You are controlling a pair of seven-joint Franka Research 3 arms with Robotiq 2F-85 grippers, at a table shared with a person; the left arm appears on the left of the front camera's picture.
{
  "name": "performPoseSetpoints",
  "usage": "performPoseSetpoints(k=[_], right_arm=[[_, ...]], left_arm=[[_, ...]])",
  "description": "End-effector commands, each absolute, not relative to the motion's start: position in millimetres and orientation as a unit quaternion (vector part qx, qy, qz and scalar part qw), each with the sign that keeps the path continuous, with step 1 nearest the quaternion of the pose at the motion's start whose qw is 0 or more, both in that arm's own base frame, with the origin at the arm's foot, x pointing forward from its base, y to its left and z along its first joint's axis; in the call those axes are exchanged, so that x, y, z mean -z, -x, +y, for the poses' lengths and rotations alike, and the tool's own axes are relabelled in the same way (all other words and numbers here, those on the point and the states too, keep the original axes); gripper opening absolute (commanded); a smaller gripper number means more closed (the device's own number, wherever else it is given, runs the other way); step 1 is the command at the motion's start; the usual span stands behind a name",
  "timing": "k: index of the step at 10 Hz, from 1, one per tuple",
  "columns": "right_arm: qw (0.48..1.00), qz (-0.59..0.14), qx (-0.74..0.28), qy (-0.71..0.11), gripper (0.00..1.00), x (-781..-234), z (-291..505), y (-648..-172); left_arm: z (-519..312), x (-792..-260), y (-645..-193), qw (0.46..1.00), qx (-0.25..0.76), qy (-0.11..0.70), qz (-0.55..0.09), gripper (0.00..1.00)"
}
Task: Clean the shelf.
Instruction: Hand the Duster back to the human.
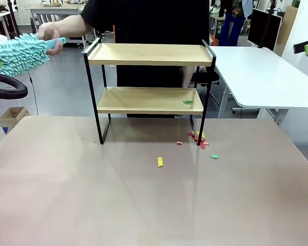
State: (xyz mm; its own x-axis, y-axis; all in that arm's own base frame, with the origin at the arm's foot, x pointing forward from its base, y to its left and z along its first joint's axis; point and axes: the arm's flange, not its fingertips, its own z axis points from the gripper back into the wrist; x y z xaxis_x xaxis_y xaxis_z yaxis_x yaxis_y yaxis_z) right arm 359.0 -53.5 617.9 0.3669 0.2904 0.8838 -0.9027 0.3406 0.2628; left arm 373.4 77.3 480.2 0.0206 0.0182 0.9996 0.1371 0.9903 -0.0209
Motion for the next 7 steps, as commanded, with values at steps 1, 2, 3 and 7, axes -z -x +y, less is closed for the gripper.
performPoseSetpoints(k=[1,2,3,7], right_arm=[[0.715,-0.394,-0.418,-0.399,1.0,-618.2,-53.2,-360.4],[0.715,-0.394,-0.418,-0.399,1.0,-618.2,-53.2,-360.4],[0.715,-0.394,-0.418,-0.399,1.0,-618.2,-53.2,-360.4],[0.715,-0.394,-0.418,-0.399,1.0,-618.2,-53.2,-360.4]], left_arm=[[77.5,-480.7,-373.6,0.711,0.044,0.053,-0.7,0.17],[77.5,-480.7,-373.6,0.711,0.044,0.053,-0.7,0.17],[77.5,-480.7,-373.6,0.711,0.044,0.053,-0.7,0.17],[78.6,-481.2,-374.0,0.713,0.035,0.058,-0.698,1.0]])
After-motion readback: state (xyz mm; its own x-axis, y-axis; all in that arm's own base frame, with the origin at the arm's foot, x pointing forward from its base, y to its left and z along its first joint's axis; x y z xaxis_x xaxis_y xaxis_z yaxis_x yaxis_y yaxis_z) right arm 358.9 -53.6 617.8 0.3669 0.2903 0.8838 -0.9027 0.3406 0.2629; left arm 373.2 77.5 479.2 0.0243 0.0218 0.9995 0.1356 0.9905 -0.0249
